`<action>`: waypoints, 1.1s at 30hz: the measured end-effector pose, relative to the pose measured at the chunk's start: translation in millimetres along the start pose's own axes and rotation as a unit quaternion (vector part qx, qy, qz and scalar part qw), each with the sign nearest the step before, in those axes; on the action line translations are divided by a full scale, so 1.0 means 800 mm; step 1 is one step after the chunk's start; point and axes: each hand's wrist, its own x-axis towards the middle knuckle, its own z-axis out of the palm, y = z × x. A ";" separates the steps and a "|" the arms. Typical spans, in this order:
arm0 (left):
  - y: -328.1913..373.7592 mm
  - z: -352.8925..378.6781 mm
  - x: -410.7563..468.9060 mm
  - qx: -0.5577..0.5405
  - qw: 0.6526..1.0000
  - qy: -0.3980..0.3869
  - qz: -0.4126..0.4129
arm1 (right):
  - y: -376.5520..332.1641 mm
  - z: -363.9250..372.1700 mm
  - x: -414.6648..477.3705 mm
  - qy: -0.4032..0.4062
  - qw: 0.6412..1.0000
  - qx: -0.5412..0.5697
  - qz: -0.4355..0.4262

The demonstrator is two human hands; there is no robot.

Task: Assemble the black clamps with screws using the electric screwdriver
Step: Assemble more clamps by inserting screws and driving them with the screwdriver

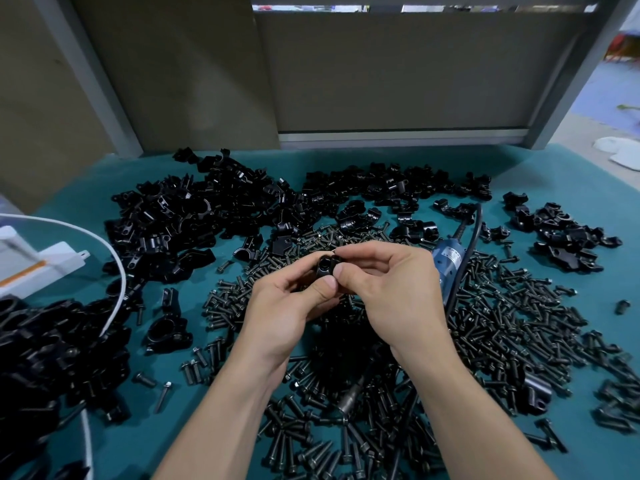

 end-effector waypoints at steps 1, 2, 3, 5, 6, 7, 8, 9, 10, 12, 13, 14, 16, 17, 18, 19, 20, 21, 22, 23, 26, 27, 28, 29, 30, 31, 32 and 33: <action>0.000 0.000 0.000 0.003 1.000 0.004 0.002 | 0.000 0.001 -0.001 -0.004 1.000 -0.006 -0.002; -0.001 -0.001 0.000 0.007 1.000 0.009 0.003 | -0.001 0.001 -0.001 -0.007 1.000 -0.013 -0.003; -0.001 -0.001 0.000 0.010 1.000 0.012 0.004 | -0.001 0.002 -0.002 -0.009 1.000 -0.020 -0.004; -0.001 0.000 0.000 0.006 1.000 0.016 0.001 | -0.002 0.001 -0.002 0.007 0.999 -0.035 -0.014; -0.001 0.000 0.000 -0.003 1.000 0.019 -0.004 | -0.003 -0.001 -0.002 0.031 0.997 -0.068 -0.029; 0.000 0.000 0.000 -0.019 1.000 0.021 -0.011 | -0.005 -0.004 -0.003 0.058 0.988 -0.131 -0.052; 0.000 0.000 0.001 -0.038 0.999 0.021 -0.022 | -0.006 -0.008 -0.003 0.062 0.968 -0.229 -0.078; 0.001 0.000 0.002 -0.060 0.997 0.021 -0.035 | -0.008 -0.012 -0.002 0.031 0.931 -0.352 -0.097; 0.002 0.000 0.003 -0.083 0.995 0.025 -0.049 | -0.010 -0.012 -0.004 -0.021 0.881 -0.461 -0.106; 0.004 -0.001 0.005 -0.118 0.990 0.042 -0.066 | -0.010 -0.006 -0.008 -0.126 0.802 -0.574 -0.104; 0.005 -0.001 0.005 -0.123 0.989 0.050 -0.069 | -0.010 -0.002 -0.009 -0.153 0.791 -0.585 -0.096; 0.004 -0.001 0.007 -0.122 0.989 0.055 -0.071 | -0.010 0.001 -0.010 -0.158 0.790 -0.583 -0.099; 0.003 -0.002 0.007 -0.115 0.989 0.061 -0.071 | -0.010 0.003 -0.008 -0.140 0.799 -0.576 -0.100; 0.003 -0.004 0.007 -0.108 0.990 0.064 -0.069 | -0.008 0.003 -0.007 -0.132 0.809 -0.567 -0.085; 0.003 -0.005 0.007 -0.099 0.991 0.067 -0.066 | -0.006 0.002 -0.006 -0.128 0.821 -0.552 -0.067; 0.003 -0.006 0.007 -0.089 0.991 0.070 -0.064 | -0.004 0.000 -0.005 -0.127 0.836 -0.532 -0.050; 0.003 -0.006 0.007 -0.083 0.992 0.073 -0.061 | -0.002 -0.001 -0.005 -0.125 0.849 -0.511 -0.041; 0.003 -0.007 0.006 -0.077 0.992 0.075 -0.058 | -0.001 -0.002 -0.004 -0.117 0.863 -0.490 -0.039; 0.003 -0.007 0.006 -0.069 0.993 0.079 -0.053 | 0.001 -0.003 -0.002 -0.096 0.881 -0.461 -0.039; 0.002 -0.008 0.006 -0.057 0.994 0.083 -0.049 | 0.001 -0.005 0.000 -0.070 0.902 -0.424 -0.042; 0.000 -0.007 0.005 -0.036 0.996 0.077 -0.041 | -0.004 -0.010 0.002 -0.030 0.958 -0.281 -0.044; 0.000 -0.006 0.004 -0.029 0.996 0.069 -0.040 | -0.008 -0.011 0.002 -0.040 0.973 -0.222 -0.038; -0.001 -0.005 0.004 -0.021 0.997 0.063 -0.039 | -0.011 -0.010 0.000 -0.053 0.982 -0.177 -0.030; -0.001 -0.004 0.004 -0.013 0.997 0.060 -0.037 | -0.014 -0.010 -0.002 -0.058 0.984 -0.163 -0.034; -0.002 -0.003 0.004 -0.008 0.998 0.058 -0.035 | -0.016 -0.009 -0.004 -0.049 0.983 -0.169 -0.046; -0.003 -0.003 0.003 -0.004 0.998 0.057 -0.033 | -0.017 -0.008 -0.005 -0.033 0.982 -0.177 -0.055; -0.004 -0.003 0.003 0.000 0.998 0.057 -0.030 | -0.017 -0.006 -0.006 -0.017 0.983 -0.175 -0.058; -0.004 -0.003 0.003 0.003 0.998 0.058 -0.027 | -0.018 -0.005 -0.007 -0.003 0.985 -0.164 -0.058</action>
